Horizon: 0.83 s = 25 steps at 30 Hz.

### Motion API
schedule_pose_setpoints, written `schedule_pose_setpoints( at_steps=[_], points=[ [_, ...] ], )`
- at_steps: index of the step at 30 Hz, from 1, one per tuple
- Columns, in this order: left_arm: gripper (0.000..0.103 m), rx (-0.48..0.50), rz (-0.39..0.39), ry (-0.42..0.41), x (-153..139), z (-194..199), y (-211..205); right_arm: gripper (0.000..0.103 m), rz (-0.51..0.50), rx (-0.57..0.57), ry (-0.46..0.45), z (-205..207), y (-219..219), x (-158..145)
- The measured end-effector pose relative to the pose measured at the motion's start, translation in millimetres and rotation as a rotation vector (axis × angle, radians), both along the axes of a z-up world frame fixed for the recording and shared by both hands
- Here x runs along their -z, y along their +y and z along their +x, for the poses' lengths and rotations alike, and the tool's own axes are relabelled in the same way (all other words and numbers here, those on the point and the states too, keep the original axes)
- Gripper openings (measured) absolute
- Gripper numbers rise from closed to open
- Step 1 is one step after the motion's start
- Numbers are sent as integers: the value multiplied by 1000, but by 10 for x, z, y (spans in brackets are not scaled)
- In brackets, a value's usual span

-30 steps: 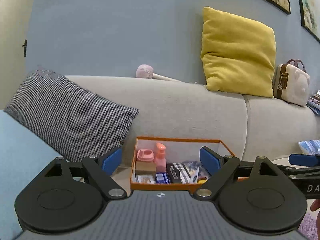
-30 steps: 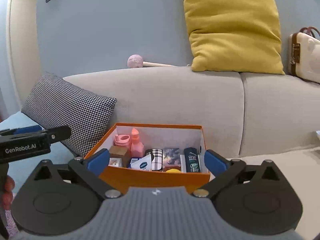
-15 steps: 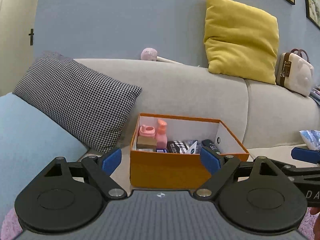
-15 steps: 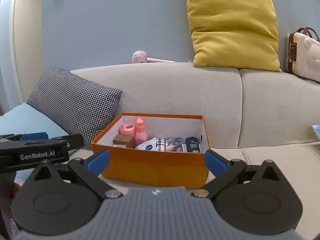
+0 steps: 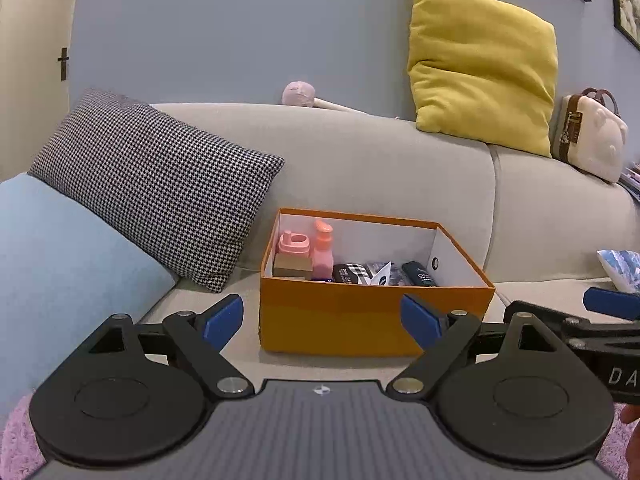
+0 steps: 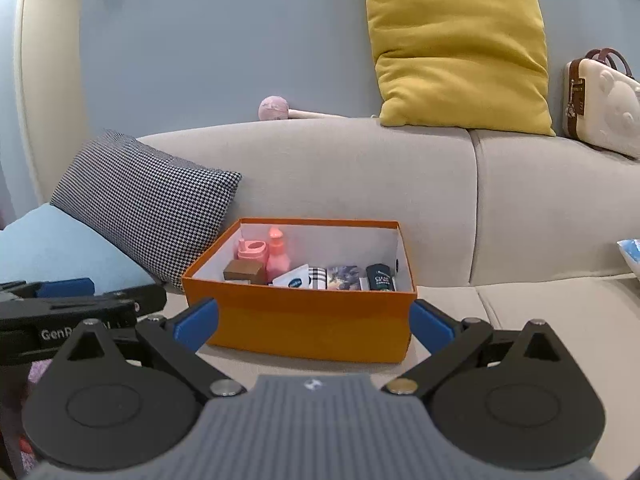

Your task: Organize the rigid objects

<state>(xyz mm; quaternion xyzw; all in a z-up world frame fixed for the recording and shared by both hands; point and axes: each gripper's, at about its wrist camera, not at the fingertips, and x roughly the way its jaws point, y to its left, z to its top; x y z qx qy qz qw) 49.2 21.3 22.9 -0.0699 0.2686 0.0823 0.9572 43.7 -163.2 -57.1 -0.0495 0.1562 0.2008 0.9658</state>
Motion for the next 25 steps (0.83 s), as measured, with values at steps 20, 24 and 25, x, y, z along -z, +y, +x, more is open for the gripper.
schedule_pose_setpoints(
  at_steps=[20,24,25],
  points=[
    [103,4,21,8,-6,-22,10,101,-22,0,20,38,20,28],
    [103,6,-3,6,-3,-30,30,101,-23,2,23,38,18,34],
    [103,4,0,7,-2,-30,28,101,-22,1,23,38,19,34]
  ],
)
